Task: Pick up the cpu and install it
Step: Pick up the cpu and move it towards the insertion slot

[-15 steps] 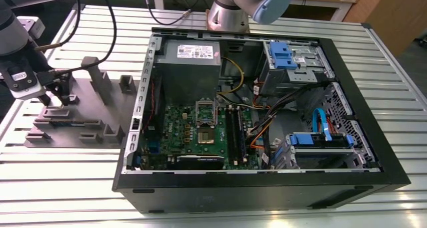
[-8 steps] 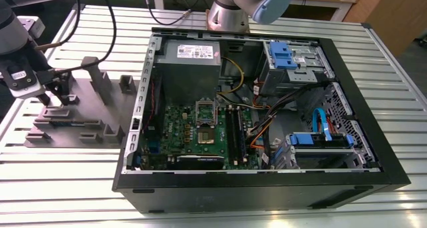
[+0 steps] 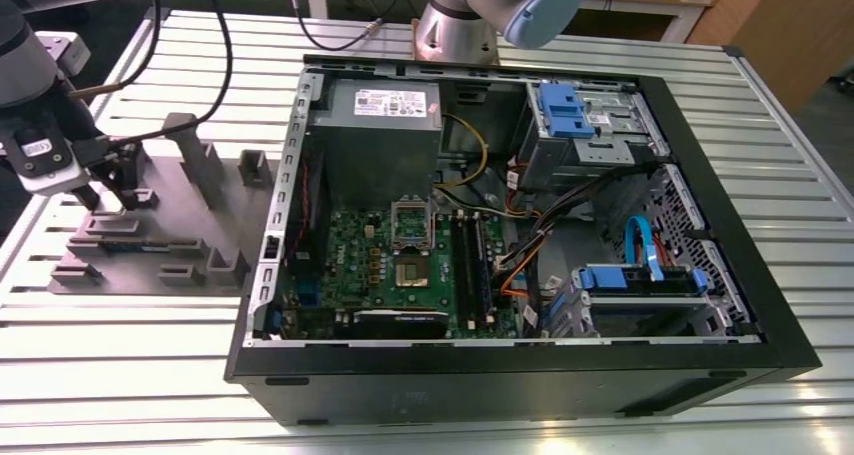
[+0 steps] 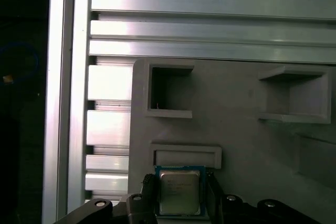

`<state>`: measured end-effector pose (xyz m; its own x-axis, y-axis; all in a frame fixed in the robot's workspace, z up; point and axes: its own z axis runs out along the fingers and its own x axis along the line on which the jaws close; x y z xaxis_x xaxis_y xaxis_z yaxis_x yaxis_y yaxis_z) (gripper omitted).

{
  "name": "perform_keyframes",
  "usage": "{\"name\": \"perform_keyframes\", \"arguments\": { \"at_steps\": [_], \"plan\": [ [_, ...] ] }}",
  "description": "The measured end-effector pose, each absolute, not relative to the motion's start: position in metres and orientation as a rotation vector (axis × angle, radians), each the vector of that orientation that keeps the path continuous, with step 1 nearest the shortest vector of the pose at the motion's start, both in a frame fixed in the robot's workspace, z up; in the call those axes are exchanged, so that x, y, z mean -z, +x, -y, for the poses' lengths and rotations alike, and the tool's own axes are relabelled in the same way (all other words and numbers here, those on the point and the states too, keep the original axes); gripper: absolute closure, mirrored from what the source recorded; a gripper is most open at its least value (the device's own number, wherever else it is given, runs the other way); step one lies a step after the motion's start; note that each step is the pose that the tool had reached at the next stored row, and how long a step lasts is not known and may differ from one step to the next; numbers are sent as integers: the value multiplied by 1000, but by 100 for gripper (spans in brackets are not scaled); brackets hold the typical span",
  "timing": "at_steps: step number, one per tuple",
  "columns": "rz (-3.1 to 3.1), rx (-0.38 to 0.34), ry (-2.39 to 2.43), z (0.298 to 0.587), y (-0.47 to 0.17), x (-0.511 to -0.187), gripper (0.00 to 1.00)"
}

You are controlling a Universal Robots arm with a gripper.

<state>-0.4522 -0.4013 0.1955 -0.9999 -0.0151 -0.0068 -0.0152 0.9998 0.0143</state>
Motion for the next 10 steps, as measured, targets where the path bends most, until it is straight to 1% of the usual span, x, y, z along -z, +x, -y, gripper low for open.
{"name": "perform_keyframes", "arguments": {
  "at_steps": [10],
  "plan": [
    [-3135, -11, -23, 400, -453, -196, 53]
  ]
}}
